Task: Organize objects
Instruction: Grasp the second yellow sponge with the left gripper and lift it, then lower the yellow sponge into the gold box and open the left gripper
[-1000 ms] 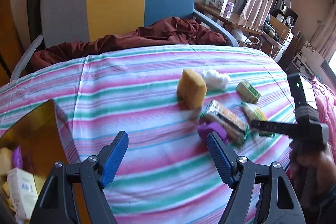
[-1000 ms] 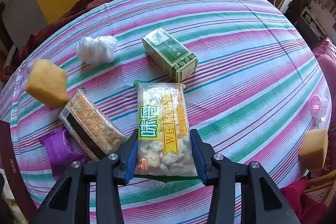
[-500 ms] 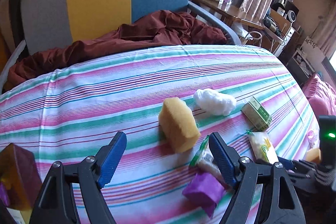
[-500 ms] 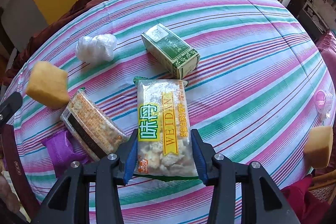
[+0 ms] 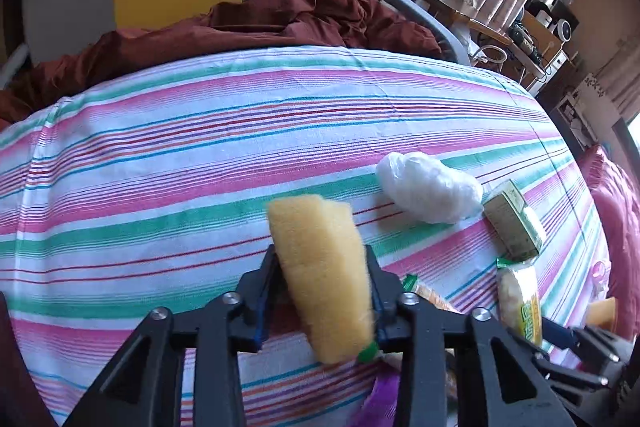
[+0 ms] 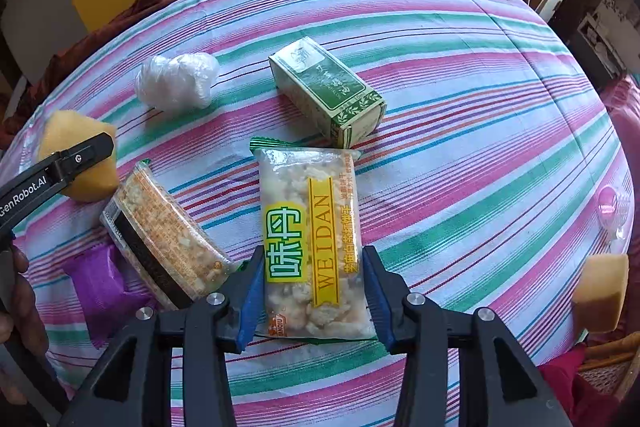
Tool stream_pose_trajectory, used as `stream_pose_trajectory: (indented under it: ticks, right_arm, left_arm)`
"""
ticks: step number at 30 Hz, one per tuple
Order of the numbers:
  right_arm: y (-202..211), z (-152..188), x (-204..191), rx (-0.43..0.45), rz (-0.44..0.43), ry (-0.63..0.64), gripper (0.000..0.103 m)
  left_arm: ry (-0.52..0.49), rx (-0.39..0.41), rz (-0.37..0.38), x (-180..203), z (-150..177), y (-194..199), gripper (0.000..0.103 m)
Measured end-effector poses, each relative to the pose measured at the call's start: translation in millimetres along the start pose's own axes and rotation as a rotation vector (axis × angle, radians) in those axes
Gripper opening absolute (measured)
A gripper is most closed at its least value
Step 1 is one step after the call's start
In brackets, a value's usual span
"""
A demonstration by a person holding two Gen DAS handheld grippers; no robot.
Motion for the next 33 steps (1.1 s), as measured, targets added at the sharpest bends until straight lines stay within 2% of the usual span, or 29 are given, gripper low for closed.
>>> stream_pose_trajectory:
  ticks: [7, 14, 20, 25, 30, 33]
  right_arm:
    - [-3.3, -5.0, -3.1, 0.009, 0.015, 0.019, 0.045]
    - [-5.0, -7.9, -5.1, 0.017, 0.029, 0.028, 0.046]
    - [-5.5, -10.0, -6.4, 0.028, 0.041, 0.038, 0.046]
    - [-5.4, -11.3, -9.1, 0.045, 0.061, 0.060, 0.046]
    - [-5.0, -12.6, -13.1, 0.062, 0.089, 0.082, 0.046]
    - [-5.2, -12.3, -17.4, 0.070, 0.104, 0.090, 0.046]
  left_arm:
    - [-0.065, 0.096, -0.030, 3.2, 29.2, 60.3, 0.035]
    - [-0.023, 0.140, -0.026, -15.8, 78.1, 118.1, 0.035]
    - [-0.011, 0.178, -0.055, -34.9, 119.2, 158.4, 0.035]
    - [0.064, 0.211, -0.103, -76.8, 142.1, 194.2, 0.035]
    - [0.169, 0.220, -0.181, -145.5, 152.1, 221.2, 0.035]
    - [0.257, 0.208, -0.197, -187.8, 150.6, 227.3, 0.035]
Point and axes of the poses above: each gripper's, at about its wrist camera, not at the fingertips, and y roughly against the way its jaws point, x to its right, z to its underside, the point moved 1 cm from there along -y, roughly the way its jaws point, and after that the axes turned 2 degrees about z, right-handed, at the moved point
